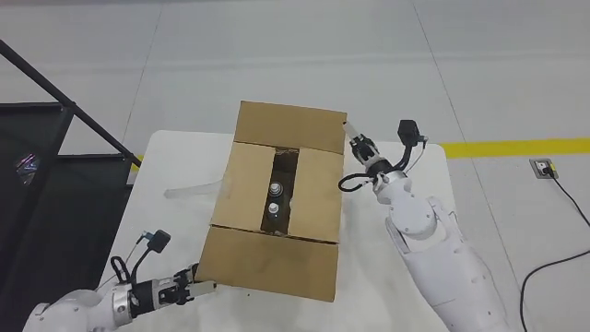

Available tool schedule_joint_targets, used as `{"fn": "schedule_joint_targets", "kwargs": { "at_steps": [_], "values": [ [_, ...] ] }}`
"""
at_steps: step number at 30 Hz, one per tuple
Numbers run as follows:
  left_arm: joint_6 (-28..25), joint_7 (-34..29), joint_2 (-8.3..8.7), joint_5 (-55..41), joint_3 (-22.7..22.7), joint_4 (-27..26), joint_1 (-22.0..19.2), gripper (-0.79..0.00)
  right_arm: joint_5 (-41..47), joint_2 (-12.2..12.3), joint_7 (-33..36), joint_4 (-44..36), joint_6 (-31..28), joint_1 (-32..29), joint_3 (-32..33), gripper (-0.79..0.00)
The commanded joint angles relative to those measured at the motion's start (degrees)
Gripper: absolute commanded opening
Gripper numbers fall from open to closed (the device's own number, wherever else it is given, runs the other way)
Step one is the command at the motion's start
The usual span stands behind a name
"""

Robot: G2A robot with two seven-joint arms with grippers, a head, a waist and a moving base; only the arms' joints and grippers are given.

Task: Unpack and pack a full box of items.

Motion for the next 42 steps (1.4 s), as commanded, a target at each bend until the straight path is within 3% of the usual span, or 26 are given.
{"fn": "schedule_joint_targets", "kwargs": {
  "at_steps": [1,6,13,17,21,24,31,42],
  "values": [
    [-0.45,0.46,0.47,-0.58,0.45,-0.54,0.21,0.0,-0.71,-0.47,-2.23,2.3,0.67,1.4,-1.0,0.0],
    [-3.1,3.11,1.52,-1.92,0.6,-2.14,1.28,0.0,1.5,-1.79,-1.81,10.64,-0.75,6.32,-2.88,0.0],
    [-5.1,5.91,2.46,-7.23,-0.81,-3.7,2.82,0.0,4.43,-3.67,3.14,23.75,-7.04,14.15,-5.44,0.0],
    [-2.09,12.16,2.43,-8.19,-1.84,-4.22,2.78,0.0,8.71,-4.51,8.76,30.95,-13.68,17.78,-5.44,0.0],
    [3.75,20.24,2.05,-8.95,-0.41,-5.07,1.53,0.0,12.04,-5.3,12.71,36.11,-19.1,20.25,-5.44,0.0],
    [4.87,24.93,1.83,-7.3,0.51,-6.11,0.89,0.0,14.46,-5.62,14.41,38.81,-22.67,21.36,-4.77,0.0],
    [6.61,35.9,1.1,-1.39,4.02,-8.79,0.43,0.0,17.9,-5.38,19.19,40.74,-29.37,21.62,-2.73,0.0],
    [11.88,45.27,0.33,7.54,8.99,-8.75,-2.63,0.0,26.74,-3.02,38.86,37.02,-39.74,19.19,2.84,0.0]
  ]
}}
